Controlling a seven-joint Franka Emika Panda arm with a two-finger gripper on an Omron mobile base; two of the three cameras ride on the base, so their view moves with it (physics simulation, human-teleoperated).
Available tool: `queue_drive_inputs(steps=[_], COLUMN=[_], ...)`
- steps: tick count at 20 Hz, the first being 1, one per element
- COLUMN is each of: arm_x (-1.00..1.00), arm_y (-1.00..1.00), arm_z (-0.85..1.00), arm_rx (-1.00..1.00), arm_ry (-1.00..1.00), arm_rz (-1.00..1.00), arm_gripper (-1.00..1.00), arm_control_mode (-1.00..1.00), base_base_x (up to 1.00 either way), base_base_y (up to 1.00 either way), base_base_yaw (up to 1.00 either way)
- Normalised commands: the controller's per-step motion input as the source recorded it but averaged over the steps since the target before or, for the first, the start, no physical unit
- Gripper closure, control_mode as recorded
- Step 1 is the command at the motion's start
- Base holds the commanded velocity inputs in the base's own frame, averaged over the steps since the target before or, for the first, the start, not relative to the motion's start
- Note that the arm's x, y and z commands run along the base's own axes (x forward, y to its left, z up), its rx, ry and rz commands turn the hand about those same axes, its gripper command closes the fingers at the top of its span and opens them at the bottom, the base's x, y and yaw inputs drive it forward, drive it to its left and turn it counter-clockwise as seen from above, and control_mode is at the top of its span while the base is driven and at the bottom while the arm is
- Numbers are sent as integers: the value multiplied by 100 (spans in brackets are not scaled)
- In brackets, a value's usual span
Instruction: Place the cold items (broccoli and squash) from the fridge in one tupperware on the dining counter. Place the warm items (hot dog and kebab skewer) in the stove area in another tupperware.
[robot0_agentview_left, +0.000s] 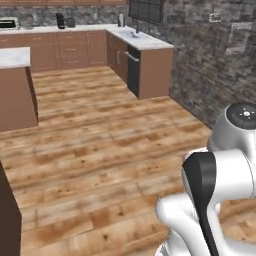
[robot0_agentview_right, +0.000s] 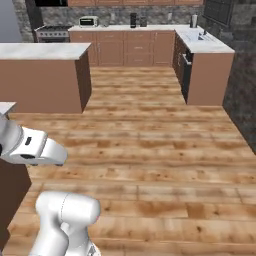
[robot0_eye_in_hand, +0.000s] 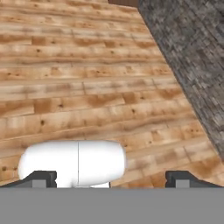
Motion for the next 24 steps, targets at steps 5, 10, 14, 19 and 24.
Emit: queue_drive_inputs(steps=[5, 10, 14, 19, 24], arm_x=[0, 0, 0, 0, 0], arm_y=[0, 0, 0, 0, 0], arm_z=[0, 0, 0, 0, 0], arm_rx=[0, 0, 0, 0, 0], arm_ry=[0, 0, 0, 0, 0], arm_rz=[0, 0, 0, 0, 0], arm_gripper=[-100, -100, -100, -100, -100], arm_control_mode=[100, 100, 100, 100, 100], base_base_x=[100, 100, 100, 100, 100], base_base_y=[-54, -24, -23, -32, -38], base_base_yaw=[21, 29, 27, 18, 7])
